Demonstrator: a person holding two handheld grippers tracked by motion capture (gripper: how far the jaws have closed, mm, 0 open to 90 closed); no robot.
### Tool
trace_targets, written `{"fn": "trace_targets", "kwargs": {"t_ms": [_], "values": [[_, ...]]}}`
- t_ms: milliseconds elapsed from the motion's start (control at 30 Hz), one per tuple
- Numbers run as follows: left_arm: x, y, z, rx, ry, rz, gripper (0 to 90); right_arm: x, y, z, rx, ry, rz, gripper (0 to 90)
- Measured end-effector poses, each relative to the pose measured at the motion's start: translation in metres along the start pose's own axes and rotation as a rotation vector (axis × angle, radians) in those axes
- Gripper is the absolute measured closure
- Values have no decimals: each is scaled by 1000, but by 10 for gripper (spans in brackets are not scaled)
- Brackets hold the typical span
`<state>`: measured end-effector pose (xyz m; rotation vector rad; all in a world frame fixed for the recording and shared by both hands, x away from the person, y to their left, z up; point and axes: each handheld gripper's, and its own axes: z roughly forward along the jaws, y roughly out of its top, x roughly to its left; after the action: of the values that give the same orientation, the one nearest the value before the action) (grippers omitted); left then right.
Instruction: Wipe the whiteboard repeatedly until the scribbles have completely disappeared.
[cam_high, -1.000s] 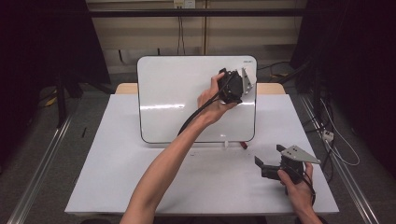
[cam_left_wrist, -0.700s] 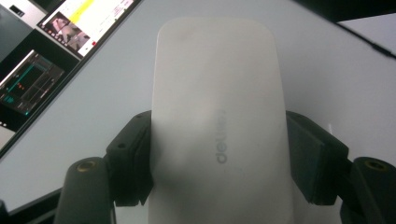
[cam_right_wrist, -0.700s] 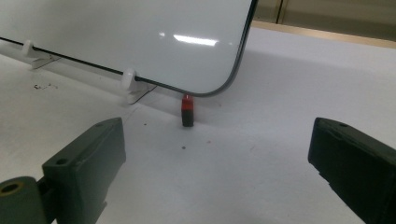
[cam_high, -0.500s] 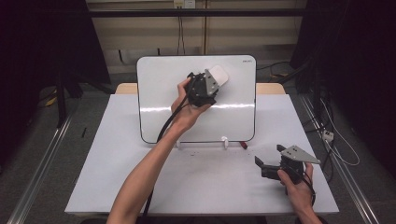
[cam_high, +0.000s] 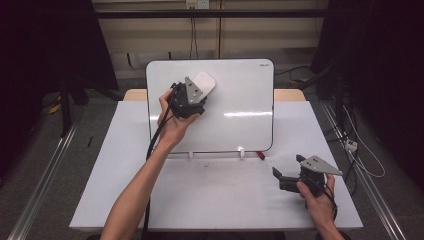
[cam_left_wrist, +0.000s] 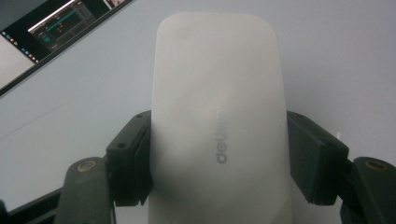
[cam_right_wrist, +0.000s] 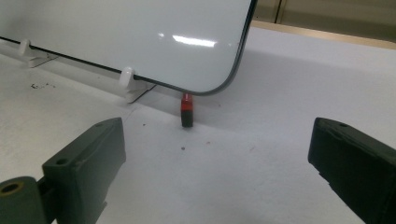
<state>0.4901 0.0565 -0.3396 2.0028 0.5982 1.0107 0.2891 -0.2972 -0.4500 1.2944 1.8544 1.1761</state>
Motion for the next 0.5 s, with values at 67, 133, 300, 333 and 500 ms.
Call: {"fn": "trace_targets", "kwargs": {"t_ms": [67, 133, 300, 333, 500], "values": [[5, -5, -4, 3, 8, -15, 311, 0, 0, 0, 0, 1, -2, 40], [10, -9, -7, 10, 16, -29, 311, 0, 0, 0, 0, 0, 0, 40], [23, -20, -15, 20, 30, -57, 311, 1, 0, 0, 1, 0, -1, 40], [26, -22, -16, 22, 32, -63, 311, 1, 0, 0, 1, 0, -1, 40], [38, -28, -22, 39, 42, -95, 311, 0, 0, 0, 2, -2, -1, 40]]}}
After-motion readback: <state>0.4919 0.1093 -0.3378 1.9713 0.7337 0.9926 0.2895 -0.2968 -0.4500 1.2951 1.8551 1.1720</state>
